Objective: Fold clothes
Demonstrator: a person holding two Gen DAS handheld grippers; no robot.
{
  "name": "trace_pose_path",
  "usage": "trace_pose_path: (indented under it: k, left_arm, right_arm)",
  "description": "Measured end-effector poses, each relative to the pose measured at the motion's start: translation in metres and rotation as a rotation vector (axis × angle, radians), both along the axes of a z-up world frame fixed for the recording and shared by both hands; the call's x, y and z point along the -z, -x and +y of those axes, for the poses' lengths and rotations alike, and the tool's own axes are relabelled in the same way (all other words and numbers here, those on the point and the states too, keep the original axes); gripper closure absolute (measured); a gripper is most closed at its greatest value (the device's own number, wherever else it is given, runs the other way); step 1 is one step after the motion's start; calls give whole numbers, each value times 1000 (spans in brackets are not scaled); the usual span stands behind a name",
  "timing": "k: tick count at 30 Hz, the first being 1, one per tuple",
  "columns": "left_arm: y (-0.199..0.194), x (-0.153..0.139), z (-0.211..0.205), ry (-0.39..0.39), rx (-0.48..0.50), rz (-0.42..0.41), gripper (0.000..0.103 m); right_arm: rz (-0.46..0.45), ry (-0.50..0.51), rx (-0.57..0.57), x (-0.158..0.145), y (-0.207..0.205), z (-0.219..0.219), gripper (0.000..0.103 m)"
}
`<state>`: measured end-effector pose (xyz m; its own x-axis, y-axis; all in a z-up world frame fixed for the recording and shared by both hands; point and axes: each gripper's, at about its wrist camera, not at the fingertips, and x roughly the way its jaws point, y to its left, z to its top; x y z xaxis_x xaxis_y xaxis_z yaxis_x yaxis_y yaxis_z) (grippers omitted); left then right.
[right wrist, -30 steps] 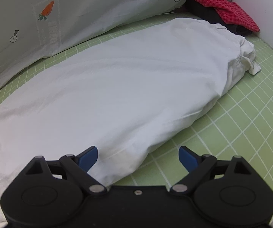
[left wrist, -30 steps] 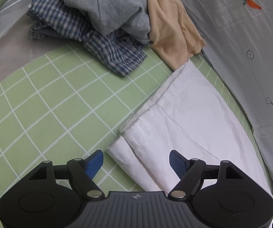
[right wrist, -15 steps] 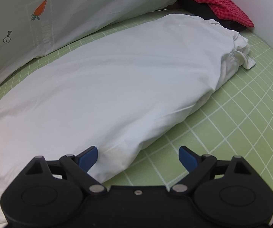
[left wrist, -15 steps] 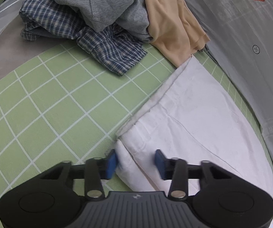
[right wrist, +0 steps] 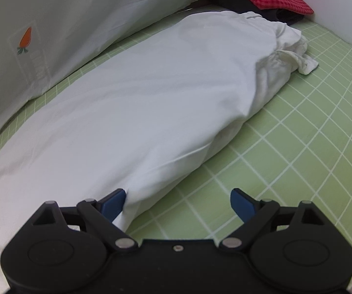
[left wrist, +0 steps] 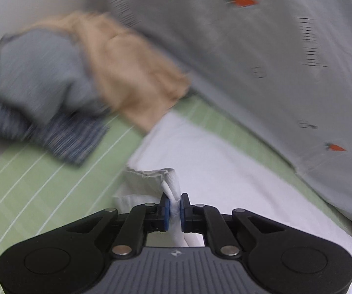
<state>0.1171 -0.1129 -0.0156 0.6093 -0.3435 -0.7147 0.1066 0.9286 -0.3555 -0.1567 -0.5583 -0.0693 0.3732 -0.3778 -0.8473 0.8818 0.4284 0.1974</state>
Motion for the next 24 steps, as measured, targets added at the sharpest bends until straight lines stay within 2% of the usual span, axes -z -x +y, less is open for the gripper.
trace_pose_path:
  k: [7,10,12,15,17,20,22,24]
  left_arm:
    - [37,-35,-142,-17,286,-147,95]
    - [86,-19,-195,-43,429,-98,96]
    - [118,6,-217,-91,502,-36,95]
    - [146,51,-234,-143,482,139,94]
    - [155,64,-235,-174,432,168,92]
    - [153,50,-228,-99,380,165,76]
    - [148,38,-220,-26,345,165,74]
    - [146,21,-217,5,327,138,71]
  right_arm:
    - [-13,55,-20,-21,38,-37,10]
    - [-9,60,-1,-23,60,-58,10]
    - [0,60,11,-24,75,-71,10]
    - [18,56,23,-22,99,-89,10]
    - [22,54,28,-21,111,-100,10]
    - [21,50,33,-21,121,-115,10]
    - [14,50,27,-23,121,-124,10]
    - [11,65,11,-29,116,-127,10]
